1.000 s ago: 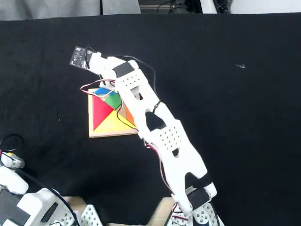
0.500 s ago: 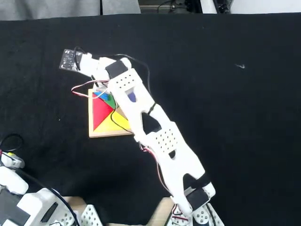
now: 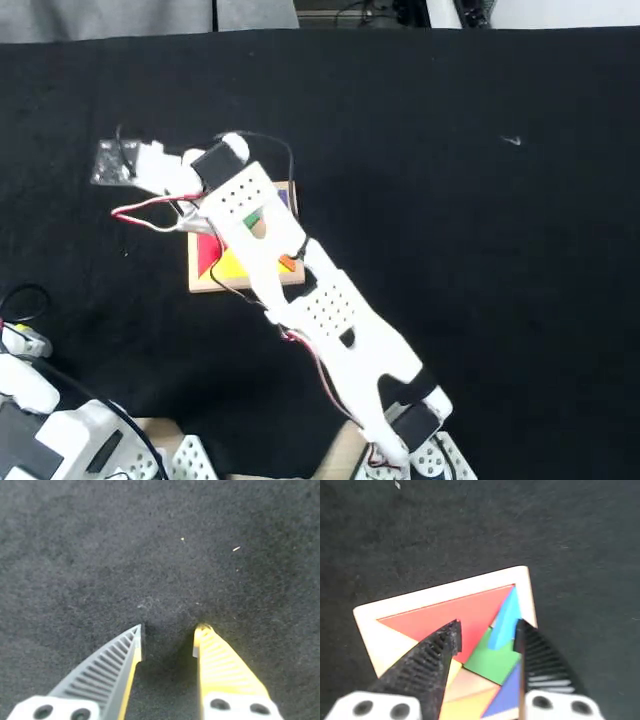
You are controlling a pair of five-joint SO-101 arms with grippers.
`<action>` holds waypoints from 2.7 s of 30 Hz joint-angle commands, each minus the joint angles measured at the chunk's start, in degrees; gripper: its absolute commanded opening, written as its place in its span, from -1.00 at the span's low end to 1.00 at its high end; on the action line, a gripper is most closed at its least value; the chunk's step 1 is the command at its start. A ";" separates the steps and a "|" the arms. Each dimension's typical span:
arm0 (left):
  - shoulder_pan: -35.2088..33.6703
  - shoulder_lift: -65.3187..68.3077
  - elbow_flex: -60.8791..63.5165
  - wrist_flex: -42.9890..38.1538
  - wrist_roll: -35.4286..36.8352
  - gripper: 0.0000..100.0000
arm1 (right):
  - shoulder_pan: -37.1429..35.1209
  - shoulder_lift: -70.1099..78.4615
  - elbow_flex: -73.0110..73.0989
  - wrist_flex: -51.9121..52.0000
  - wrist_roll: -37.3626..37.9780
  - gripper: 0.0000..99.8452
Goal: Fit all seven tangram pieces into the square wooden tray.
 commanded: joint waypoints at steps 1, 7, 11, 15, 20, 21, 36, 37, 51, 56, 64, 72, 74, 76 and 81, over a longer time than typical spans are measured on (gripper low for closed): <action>1.10 0.26 0.57 -0.97 -0.44 -0.64 | -0.18 2.15 -2.86 -0.88 2.20 -0.67; 1.19 0.26 0.57 -0.97 -0.44 -0.64 | 2.02 5.85 -7.69 -1.05 3.34 -0.69; 1.19 0.26 0.57 -0.97 -0.44 -0.64 | 3.25 6.46 -6.90 -2.11 3.52 -0.69; 1.19 0.26 0.57 -0.97 -0.44 -0.64 | 4.22 7.16 -7.34 -4.31 3.69 -0.70; 1.19 0.26 0.57 -0.97 -0.44 -0.64 | 5.01 8.04 -7.08 -5.27 6.68 -0.70; 1.19 0.26 0.57 -0.97 -0.44 -0.64 | 5.10 8.13 -7.25 -5.27 6.68 -0.70; 1.19 0.26 0.57 -0.97 -0.44 -0.64 | 8.35 4.88 -7.34 -7.82 6.77 -0.70; 1.19 0.26 0.57 -0.97 -0.44 -0.64 | 8.44 3.91 -7.34 -7.82 6.77 -0.70; 1.19 0.26 0.57 -0.97 -0.44 -0.64 | 12.48 3.38 -6.55 -19.60 3.87 -0.95; 1.19 0.26 0.57 -0.97 -0.44 -0.64 | 13.71 7.34 -7.08 -20.22 3.34 -0.98; 1.19 0.26 0.57 -0.97 -0.44 -0.64 | 11.43 9.01 -7.34 -12.04 4.57 -0.98; 1.19 0.26 0.57 -0.97 -0.44 -0.64 | 8.53 9.10 -7.25 -12.13 4.13 -0.98; 1.19 0.26 0.57 -0.97 -0.44 -0.64 | 8.00 9.01 -7.25 -12.13 4.13 -0.98; 1.19 0.26 0.57 -0.97 -0.44 -0.64 | 7.91 9.01 -7.34 -12.13 4.13 -0.98; 2.07 0.26 0.57 -0.97 -0.44 -0.64 | 11.08 2.95 -7.34 -9.93 4.04 -0.98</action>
